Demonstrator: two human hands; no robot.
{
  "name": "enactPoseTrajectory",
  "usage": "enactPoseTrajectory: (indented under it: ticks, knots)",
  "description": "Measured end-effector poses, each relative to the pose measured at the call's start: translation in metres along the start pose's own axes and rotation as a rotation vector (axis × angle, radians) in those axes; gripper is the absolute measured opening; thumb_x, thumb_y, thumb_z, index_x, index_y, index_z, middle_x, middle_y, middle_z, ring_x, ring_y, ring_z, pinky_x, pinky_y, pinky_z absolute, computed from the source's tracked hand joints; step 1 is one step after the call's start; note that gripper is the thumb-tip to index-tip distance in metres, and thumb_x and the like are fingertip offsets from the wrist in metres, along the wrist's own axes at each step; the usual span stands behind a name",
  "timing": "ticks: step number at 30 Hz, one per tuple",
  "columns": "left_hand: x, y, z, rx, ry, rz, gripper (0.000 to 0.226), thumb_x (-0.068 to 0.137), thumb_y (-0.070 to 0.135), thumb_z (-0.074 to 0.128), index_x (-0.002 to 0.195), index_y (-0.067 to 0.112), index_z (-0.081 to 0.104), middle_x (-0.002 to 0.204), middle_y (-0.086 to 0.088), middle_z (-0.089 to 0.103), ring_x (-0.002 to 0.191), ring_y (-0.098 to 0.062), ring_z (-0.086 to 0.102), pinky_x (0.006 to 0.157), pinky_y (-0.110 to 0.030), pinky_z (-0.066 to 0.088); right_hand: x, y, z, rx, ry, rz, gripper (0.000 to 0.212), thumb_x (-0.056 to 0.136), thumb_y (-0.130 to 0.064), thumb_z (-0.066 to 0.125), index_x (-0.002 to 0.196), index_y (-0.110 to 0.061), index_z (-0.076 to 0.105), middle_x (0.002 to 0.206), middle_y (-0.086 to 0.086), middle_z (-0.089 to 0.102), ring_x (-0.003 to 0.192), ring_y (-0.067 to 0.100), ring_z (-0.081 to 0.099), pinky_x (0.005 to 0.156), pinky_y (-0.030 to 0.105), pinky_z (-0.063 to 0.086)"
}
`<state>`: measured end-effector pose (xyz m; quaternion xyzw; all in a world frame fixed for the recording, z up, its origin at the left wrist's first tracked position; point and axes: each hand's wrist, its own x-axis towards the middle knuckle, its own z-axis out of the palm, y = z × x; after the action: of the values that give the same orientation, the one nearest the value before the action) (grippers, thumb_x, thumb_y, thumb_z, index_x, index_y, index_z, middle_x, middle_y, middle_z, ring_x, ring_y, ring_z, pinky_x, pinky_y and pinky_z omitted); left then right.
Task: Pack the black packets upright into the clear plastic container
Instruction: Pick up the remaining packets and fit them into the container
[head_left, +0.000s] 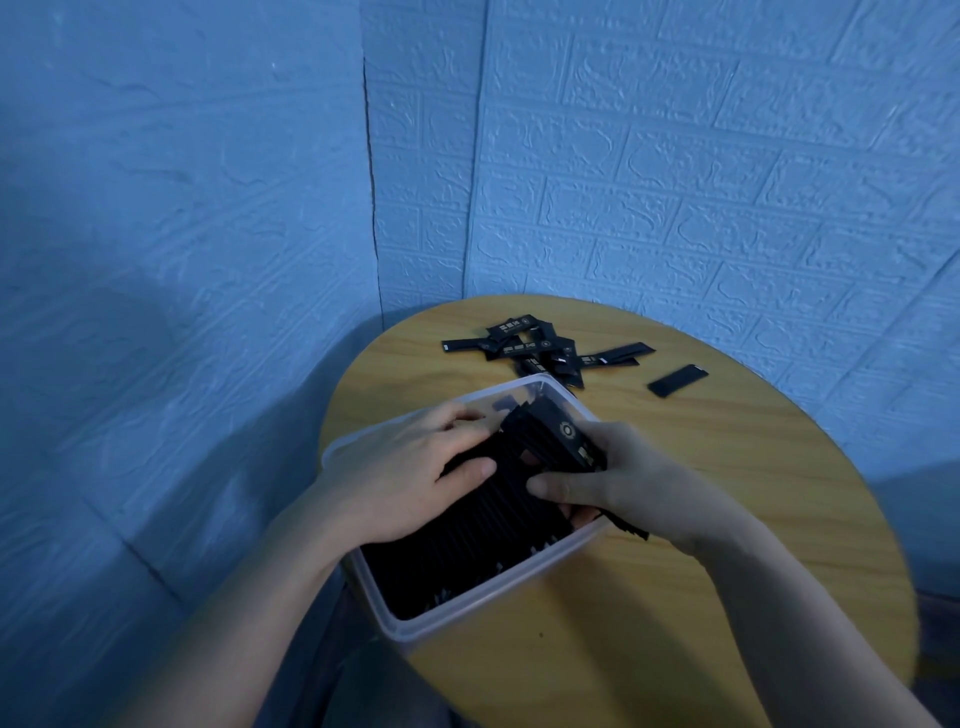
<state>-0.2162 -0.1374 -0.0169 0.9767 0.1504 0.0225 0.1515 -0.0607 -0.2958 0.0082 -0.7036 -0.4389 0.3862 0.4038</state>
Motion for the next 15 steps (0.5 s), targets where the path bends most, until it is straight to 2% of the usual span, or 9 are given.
enactPoseTrajectory:
  ticks: [3,6,9,12,13,15]
  knots:
    - [0.0016,-0.0039,0.0033,0.026,0.015,0.096,0.071,0.086,0.067,0.002,0.144,0.046,0.036,0.159,0.021,0.015,0.143,-0.006,0.026,0.110,-0.035,0.035,0.0002,0.0000,0.0002,-0.004,-0.006,-0.002,0.018,0.086,-0.009,0.070,0.102,-0.002,0.066,0.084,0.013,0.067,0.068,0.015,0.063,0.061,0.020,0.051]
    - [0.0028,-0.0054,0.0047,0.018,0.022,0.097,0.075,0.081,0.066,-0.002,0.144,0.049,0.036,0.160,0.023,0.008,0.145,-0.003,0.020,0.111,-0.034,0.034,0.0004,0.0000,0.0006,-0.004,0.003,-0.001,0.019,0.086,-0.009,0.070,0.103,-0.002,0.066,0.082,0.010,0.067,0.068,0.015,0.063,0.061,0.021,0.052]
    - [0.0035,-0.0038,0.0044,-0.013,0.019,0.119,0.061,0.092,0.063,0.009,0.144,0.048,0.036,0.159,0.027,0.007,0.143,0.001,0.020,0.112,-0.028,0.031,0.0008,0.0003,0.0005,-0.003,0.011,0.006,0.020,0.086,-0.010,0.070,0.103,-0.003,0.066,0.078,0.007,0.066,0.067,0.016,0.063,0.061,0.022,0.052]
    - [0.0029,-0.0014,0.0013,-0.088,0.017,0.149,0.038,0.105,0.040,0.031,0.140,0.042,0.045,0.151,0.026,0.027,0.133,0.005,0.031,0.101,-0.011,0.028,0.0010,-0.0003,-0.0004,-0.007,0.017,0.019,0.020,0.086,-0.011,0.071,0.103,-0.003,0.065,0.073,0.003,0.066,0.065,0.016,0.063,0.063,0.025,0.054]
    - [0.0027,-0.0015,0.0010,-0.111,0.025,0.156,0.037,0.105,0.037,0.033,0.139,0.040,0.048,0.145,0.026,0.033,0.129,0.005,0.035,0.098,-0.010,0.029,0.0013,-0.0007,-0.0004,-0.005,0.018,0.026,0.020,0.086,-0.011,0.071,0.102,-0.002,0.065,0.072,0.002,0.065,0.064,0.016,0.063,0.063,0.026,0.055]
    - [0.0024,-0.0022,0.0010,-0.118,0.030,0.156,0.035,0.105,0.037,0.034,0.136,0.039,0.051,0.135,0.025,0.040,0.122,0.004,0.041,0.096,-0.017,0.036,0.0020,-0.0020,0.0002,0.010,0.030,0.041,0.020,0.086,-0.013,0.070,0.102,-0.002,0.064,0.072,0.003,0.066,0.062,0.016,0.063,0.061,0.028,0.055]
